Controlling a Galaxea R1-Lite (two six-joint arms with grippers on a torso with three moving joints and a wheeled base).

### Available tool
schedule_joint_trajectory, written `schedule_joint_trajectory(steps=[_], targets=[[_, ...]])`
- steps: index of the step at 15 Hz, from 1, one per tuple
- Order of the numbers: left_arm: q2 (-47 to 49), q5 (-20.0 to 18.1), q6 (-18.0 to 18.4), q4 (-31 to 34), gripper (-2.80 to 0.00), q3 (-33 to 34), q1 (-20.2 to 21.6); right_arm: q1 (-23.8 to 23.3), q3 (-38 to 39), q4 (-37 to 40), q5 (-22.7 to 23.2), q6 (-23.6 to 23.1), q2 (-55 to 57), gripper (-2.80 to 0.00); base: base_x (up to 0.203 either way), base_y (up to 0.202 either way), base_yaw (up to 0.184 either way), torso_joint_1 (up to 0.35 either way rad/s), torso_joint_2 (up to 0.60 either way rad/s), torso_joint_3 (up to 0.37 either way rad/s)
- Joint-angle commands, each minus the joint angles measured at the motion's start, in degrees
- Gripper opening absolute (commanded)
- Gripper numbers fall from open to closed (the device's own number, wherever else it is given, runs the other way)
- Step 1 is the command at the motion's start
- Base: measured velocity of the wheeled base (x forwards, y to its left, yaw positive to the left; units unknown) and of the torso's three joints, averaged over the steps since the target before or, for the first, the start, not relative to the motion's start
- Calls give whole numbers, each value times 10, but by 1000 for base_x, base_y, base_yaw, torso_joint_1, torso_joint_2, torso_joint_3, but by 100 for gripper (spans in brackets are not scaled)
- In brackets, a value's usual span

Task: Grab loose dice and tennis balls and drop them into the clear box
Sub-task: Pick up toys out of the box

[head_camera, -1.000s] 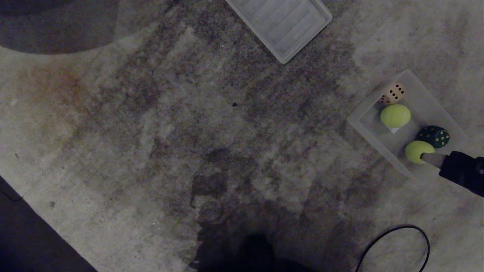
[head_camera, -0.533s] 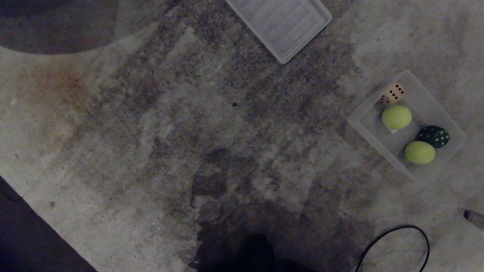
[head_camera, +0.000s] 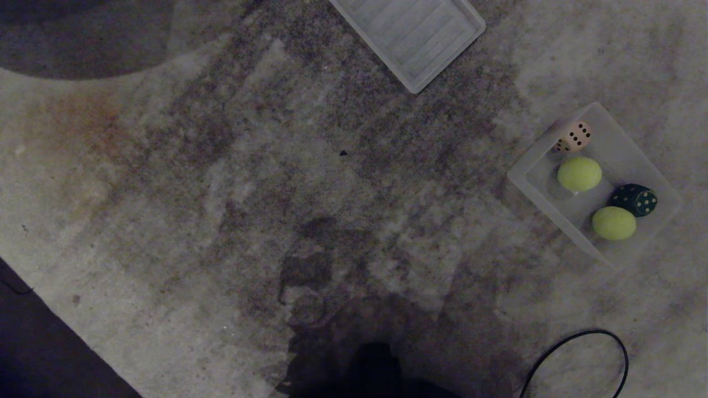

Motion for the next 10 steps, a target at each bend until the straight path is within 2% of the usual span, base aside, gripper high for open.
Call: schedule_joint_trajectory(steps=[1,3,5,8,10], targets=[[1,0,0,0,-280,1,0,20,36,-12,-11,-5,-23,-280,0,0,0,0,0,0],[1,0,0,0,-280,1,0,21,50,-57,-22,15,-24,-280,0,0,0,0,0,0],[1,0,0,0,-280,1,0,43,50,-43,-22,18,-59,-280,0,0,0,0,0,0],[1,1,0,0,-280,1,0,58,49,-34,-22,16,-181,-280,0,0,0,0,0,0],[1,0,0,0,-280,1,0,63,51,-36,-27,23,-189,-280,0,0,0,0,0,0]])
